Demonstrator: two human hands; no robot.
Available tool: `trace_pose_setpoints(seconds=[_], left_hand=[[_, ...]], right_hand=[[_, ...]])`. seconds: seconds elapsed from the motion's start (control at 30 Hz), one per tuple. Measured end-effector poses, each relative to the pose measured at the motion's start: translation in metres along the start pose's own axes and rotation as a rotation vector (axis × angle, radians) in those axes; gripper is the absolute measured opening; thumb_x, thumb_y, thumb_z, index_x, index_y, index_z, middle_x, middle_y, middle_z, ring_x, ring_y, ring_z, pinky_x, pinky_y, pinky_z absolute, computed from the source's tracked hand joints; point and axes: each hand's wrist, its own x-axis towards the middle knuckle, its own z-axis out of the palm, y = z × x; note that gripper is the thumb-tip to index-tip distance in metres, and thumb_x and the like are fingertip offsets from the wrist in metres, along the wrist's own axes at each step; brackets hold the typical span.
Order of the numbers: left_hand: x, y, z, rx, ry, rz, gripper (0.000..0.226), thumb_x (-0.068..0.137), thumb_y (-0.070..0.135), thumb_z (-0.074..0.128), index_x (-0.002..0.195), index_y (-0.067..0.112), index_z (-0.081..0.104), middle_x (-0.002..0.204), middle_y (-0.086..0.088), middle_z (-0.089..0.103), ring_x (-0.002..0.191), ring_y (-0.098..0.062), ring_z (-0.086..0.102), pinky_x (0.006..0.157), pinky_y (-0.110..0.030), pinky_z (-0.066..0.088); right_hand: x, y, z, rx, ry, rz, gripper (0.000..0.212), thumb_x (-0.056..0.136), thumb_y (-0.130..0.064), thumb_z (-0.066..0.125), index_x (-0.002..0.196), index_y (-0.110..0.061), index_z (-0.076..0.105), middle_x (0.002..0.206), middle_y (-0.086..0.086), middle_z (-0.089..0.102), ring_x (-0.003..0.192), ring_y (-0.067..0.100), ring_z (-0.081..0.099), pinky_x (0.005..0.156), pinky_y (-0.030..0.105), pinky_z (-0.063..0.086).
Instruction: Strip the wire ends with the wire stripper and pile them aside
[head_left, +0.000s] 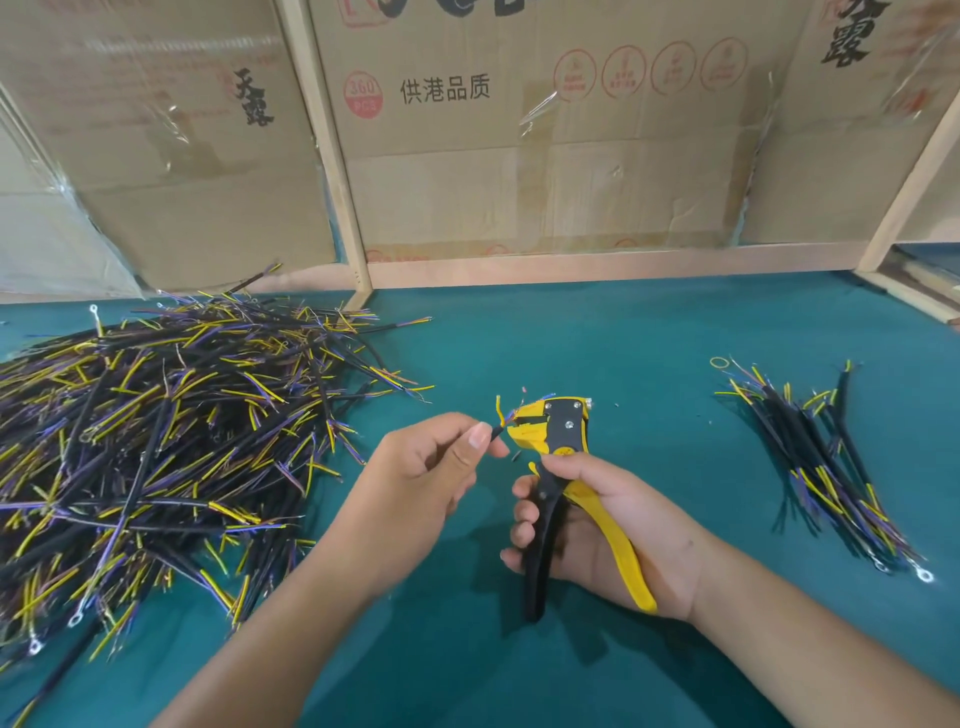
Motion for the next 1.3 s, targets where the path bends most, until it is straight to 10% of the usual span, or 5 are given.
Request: trace_pose_setpoints(seconds=[1.3], left_hand=[[-0.001,-0.001,-0.017,0.416,-0.093,0.179,0.021,0.104,0.036,0.044,0.090,0.029,0.057,0.067,-0.003,0.053,0.058,-0.017,0.041,0.055,-0.026,0.035]], right_hand=[[-0.009,-0.001,0.022,-0.010,-0.012,-0.172,0.035,0.092,-0.043,0.063,0.088,-0.009,0.065,0.077,0.008,0.053,0.070,0.027,0.056,0.076,0.045,0.056]])
